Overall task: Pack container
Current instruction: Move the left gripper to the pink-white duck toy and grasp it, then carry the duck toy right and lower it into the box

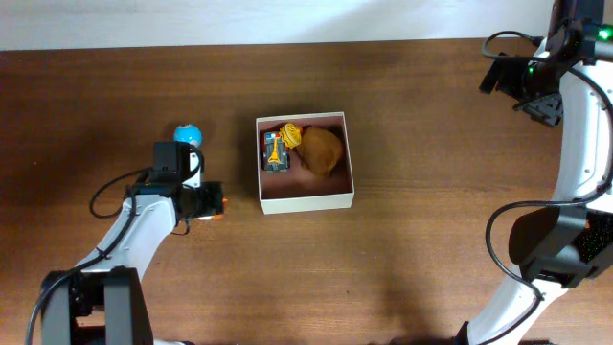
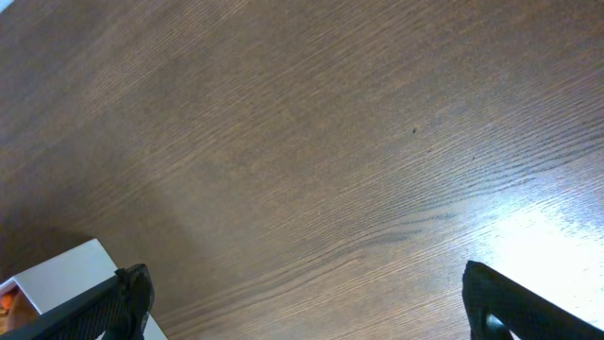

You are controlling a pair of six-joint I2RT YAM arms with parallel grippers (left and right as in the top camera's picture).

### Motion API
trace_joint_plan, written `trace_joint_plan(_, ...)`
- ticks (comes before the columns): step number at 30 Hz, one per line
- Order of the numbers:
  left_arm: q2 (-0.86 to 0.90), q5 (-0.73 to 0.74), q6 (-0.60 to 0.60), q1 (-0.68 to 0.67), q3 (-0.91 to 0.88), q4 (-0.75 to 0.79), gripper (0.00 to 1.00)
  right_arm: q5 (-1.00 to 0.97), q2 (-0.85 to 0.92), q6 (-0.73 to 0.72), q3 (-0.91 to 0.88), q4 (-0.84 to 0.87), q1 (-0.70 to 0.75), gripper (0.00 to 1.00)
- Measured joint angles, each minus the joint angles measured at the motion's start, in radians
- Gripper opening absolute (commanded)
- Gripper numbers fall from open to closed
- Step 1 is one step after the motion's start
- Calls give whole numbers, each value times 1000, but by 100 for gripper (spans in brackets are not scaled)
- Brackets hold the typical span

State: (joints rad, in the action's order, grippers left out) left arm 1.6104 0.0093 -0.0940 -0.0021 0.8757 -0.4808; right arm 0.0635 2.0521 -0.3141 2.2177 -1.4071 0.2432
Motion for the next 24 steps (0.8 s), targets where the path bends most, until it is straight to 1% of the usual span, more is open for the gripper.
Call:
trace_joint_plan(3, 0, -8, -18, 3, 0, 0, 17, 0, 0, 0, 0, 0, 0, 99)
trace_joint_plan(5, 0, -9, -35, 3, 0, 0, 8, 0, 0, 0, 0, 0, 0, 99)
trace_joint_plan(7, 0, -10, -47, 3, 1, 0, 4, 0, 0, 0, 0, 0, 0, 99)
trace_joint_plan(9, 0, -9, -55, 3, 1, 0, 2, 0, 0, 1, 0, 0, 0, 99)
trace_joint_plan(12, 0, 3, -61, 4, 13, -22, 2, 0, 0, 0, 0, 0, 0, 99)
trace_joint_plan(15, 0, 26, -64, 4, 61, -92, 1, 0, 0, 0, 0, 0, 0, 99)
trace_joint_plan(21, 0, 94, -68, 3, 266, -274, 2, 0, 0, 0, 0, 0, 0, 99)
trace_joint_plan(24, -11, 138, -69, -5, 365, -314, 2, 0, 0, 0, 0, 0, 0, 99)
